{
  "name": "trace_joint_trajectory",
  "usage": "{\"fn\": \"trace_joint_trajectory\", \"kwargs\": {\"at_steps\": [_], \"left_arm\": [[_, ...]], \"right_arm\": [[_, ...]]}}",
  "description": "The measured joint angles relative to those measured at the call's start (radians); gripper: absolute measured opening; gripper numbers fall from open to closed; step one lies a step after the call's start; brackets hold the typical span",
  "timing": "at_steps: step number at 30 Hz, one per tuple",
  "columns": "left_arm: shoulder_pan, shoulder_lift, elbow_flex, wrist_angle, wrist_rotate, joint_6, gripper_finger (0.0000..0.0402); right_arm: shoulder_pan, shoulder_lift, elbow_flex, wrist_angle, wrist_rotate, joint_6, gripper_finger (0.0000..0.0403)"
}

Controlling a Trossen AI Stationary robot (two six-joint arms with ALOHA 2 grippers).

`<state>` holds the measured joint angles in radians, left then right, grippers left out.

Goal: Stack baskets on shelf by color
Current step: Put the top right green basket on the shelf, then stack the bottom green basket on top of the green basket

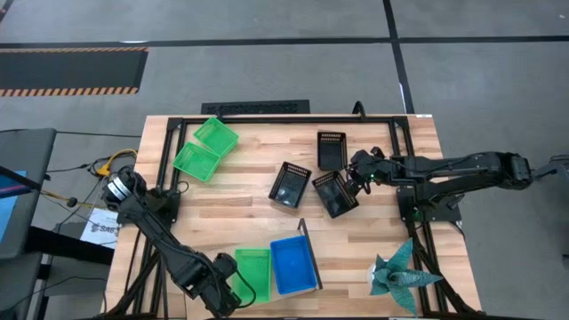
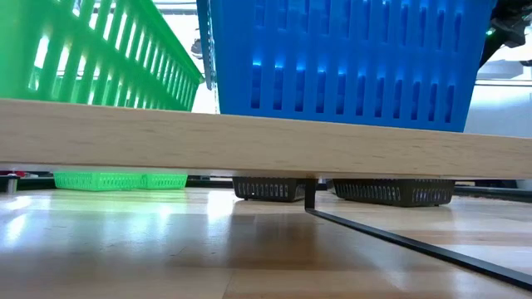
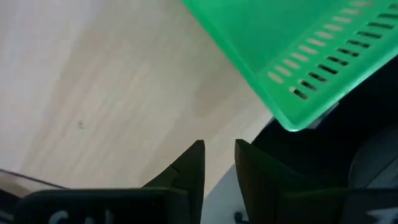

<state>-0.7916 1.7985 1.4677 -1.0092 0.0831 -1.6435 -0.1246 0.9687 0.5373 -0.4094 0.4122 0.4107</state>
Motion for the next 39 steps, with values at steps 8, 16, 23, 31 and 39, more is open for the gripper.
{"fn": "trace_joint_trajectory", "kwargs": {"at_steps": [8, 16, 23, 31, 39], "left_arm": [[0.002, 0.038, 0.001, 0.095, -0.013, 0.052, 0.0074], [0.016, 0.038, 0.000, 0.106, -0.095, 0.137, 0.0074], [0.031, 0.034, 0.000, 0.107, -0.051, 0.198, 0.0074], [0.040, -0.053, 0.010, 0.043, -0.083, 0.306, 0.0074], [0.078, -0.192, 0.011, -0.175, -0.570, 0.394, 0.0074]], "right_arm": [[0.000, 0.000, 0.000, 0.002, 0.000, -0.001, 0.0118], [0.000, 0.000, 0.000, 0.001, 0.000, -0.001, 0.0118], [0.000, 0.000, 0.000, 0.000, 0.000, -0.001, 0.0118], [0.000, 0.000, 0.000, 0.000, 0.000, -0.001, 0.0118], [0.000, 0.000, 0.000, 0.001, 0.000, -0.001, 0.0118]]}}
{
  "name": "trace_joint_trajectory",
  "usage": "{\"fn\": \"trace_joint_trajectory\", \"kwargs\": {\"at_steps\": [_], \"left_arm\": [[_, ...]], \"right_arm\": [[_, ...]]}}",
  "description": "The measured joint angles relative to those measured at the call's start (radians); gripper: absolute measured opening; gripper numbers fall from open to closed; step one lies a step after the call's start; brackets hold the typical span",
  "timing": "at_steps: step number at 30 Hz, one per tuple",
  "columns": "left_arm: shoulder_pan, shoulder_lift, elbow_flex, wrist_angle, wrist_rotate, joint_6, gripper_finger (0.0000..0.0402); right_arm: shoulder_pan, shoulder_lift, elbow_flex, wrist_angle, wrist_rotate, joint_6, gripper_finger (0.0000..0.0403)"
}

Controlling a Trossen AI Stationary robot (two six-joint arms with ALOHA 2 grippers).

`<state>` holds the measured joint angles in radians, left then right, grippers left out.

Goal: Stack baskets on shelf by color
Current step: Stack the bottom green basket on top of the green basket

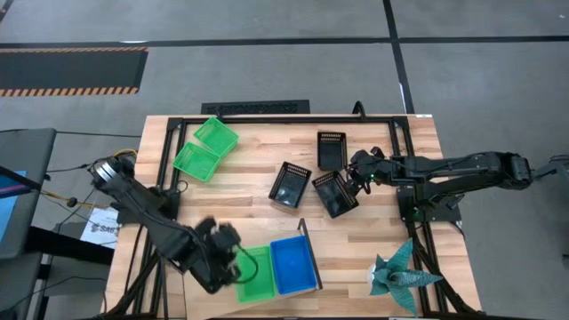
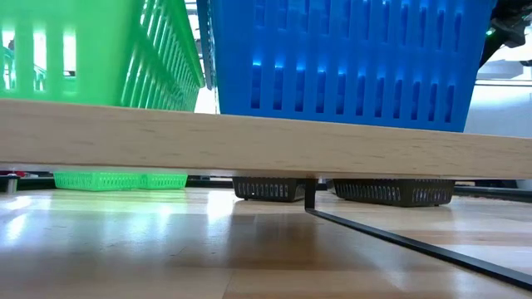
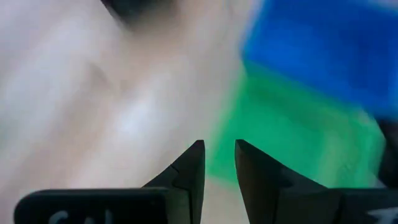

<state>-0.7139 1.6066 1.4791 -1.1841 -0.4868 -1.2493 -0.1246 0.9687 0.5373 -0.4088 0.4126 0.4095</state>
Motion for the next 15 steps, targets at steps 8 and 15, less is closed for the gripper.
{"fn": "trace_joint_trajectory", "kwargs": {"at_steps": [8, 15], "left_arm": [[0.089, -0.047, 0.000, -0.038, -0.489, 0.262, 0.0095], [0.258, -0.034, -0.015, -0.169, -0.408, 0.243, 0.0116]], "right_arm": [[0.000, 0.000, 0.000, -0.002, 0.000, 0.000, 0.0118], [0.000, 0.000, 0.000, -0.001, 0.000, 0.001, 0.0118]]}}
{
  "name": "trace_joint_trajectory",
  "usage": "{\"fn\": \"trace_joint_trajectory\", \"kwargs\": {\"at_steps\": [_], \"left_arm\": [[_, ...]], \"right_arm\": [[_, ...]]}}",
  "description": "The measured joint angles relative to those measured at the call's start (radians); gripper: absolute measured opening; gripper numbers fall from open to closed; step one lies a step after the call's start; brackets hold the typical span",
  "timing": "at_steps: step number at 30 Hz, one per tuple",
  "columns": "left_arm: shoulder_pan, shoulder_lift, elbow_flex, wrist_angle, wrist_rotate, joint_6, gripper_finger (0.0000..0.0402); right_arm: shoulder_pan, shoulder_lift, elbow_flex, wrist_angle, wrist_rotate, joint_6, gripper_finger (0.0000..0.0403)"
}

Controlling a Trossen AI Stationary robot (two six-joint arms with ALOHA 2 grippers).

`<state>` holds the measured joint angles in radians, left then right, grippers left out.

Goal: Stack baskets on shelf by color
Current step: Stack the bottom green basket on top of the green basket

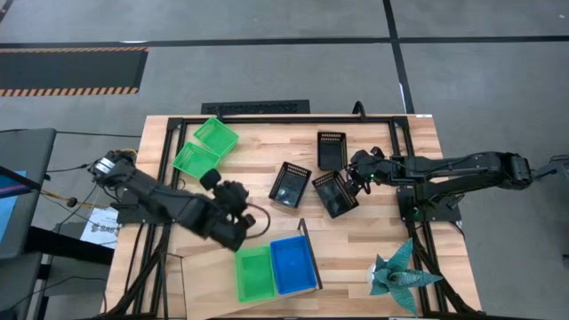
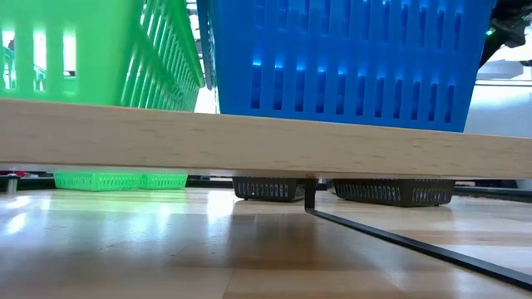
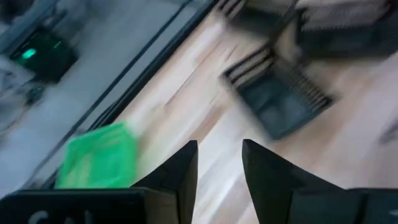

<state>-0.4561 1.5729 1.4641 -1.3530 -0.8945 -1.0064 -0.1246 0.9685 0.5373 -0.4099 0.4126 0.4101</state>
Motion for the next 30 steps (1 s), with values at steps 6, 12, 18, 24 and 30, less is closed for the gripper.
{"fn": "trace_joint_trajectory", "kwargs": {"at_steps": [6, 12, 18, 24, 30], "left_arm": [[0.129, -0.012, -0.102, -0.066, 0.122, -0.035, 0.0117], [0.248, -0.028, -0.257, 0.006, 0.271, 0.003, 0.0117], [0.347, -0.089, -0.422, 0.208, 0.348, 0.156, 0.0118], [0.455, -0.219, -0.548, 0.337, 0.400, 0.214, 0.0122], [0.562, -0.317, -0.620, 0.348, 0.413, 0.183, 0.0149]], "right_arm": [[0.000, 0.000, 0.000, 0.000, 0.000, 0.000, 0.0118], [0.000, 0.000, 0.000, -0.001, 0.000, 0.000, 0.0118], [0.000, 0.000, 0.000, -0.001, 0.000, 0.000, 0.0118], [0.000, 0.000, 0.000, -0.006, 0.000, 0.000, 0.0118], [0.000, 0.000, 0.000, -0.005, 0.000, 0.000, 0.0118]]}}
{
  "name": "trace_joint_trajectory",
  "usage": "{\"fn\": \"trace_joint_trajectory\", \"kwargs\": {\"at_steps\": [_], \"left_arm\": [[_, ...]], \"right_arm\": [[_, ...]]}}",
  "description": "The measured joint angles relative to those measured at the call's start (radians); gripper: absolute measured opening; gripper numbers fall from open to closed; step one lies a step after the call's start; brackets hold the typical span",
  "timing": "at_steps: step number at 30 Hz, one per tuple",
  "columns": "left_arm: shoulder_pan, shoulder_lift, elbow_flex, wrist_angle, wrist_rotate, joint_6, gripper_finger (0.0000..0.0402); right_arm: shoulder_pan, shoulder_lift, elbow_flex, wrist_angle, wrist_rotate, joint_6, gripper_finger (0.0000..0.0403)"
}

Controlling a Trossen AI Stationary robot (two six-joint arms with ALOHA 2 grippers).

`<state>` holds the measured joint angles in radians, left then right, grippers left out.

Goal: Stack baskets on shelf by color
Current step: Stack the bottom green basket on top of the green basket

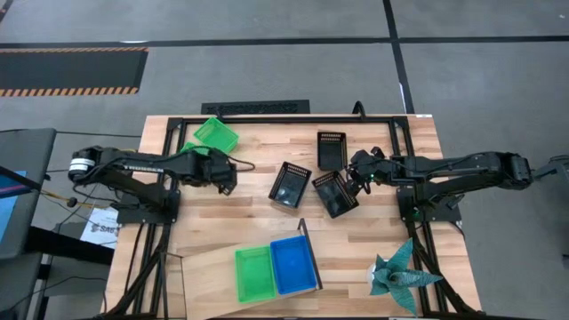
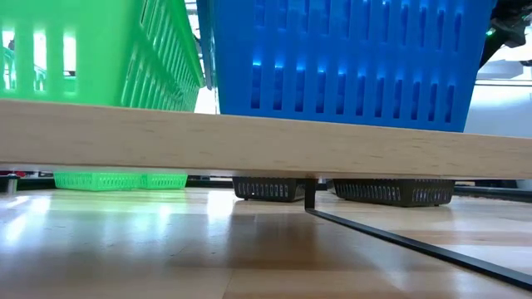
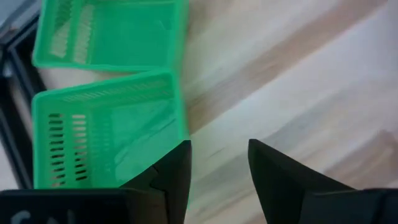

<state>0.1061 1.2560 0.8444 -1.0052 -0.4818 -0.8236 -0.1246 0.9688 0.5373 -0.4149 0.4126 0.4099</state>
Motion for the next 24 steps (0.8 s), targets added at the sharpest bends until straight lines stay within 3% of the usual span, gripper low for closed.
{"fn": "trace_joint_trajectory", "kwargs": {"at_steps": [11, 24], "left_arm": [[0.149, -0.013, -0.100, 0.041, 0.052, 0.068, 0.0179], [0.203, -0.011, -0.203, 0.231, 0.145, 0.125, 0.0179]], "right_arm": [[0.000, 0.000, 0.000, 0.000, 0.000, 0.000, 0.0118], [0.000, 0.000, 0.000, -0.001, 0.000, -0.001, 0.0118]]}}
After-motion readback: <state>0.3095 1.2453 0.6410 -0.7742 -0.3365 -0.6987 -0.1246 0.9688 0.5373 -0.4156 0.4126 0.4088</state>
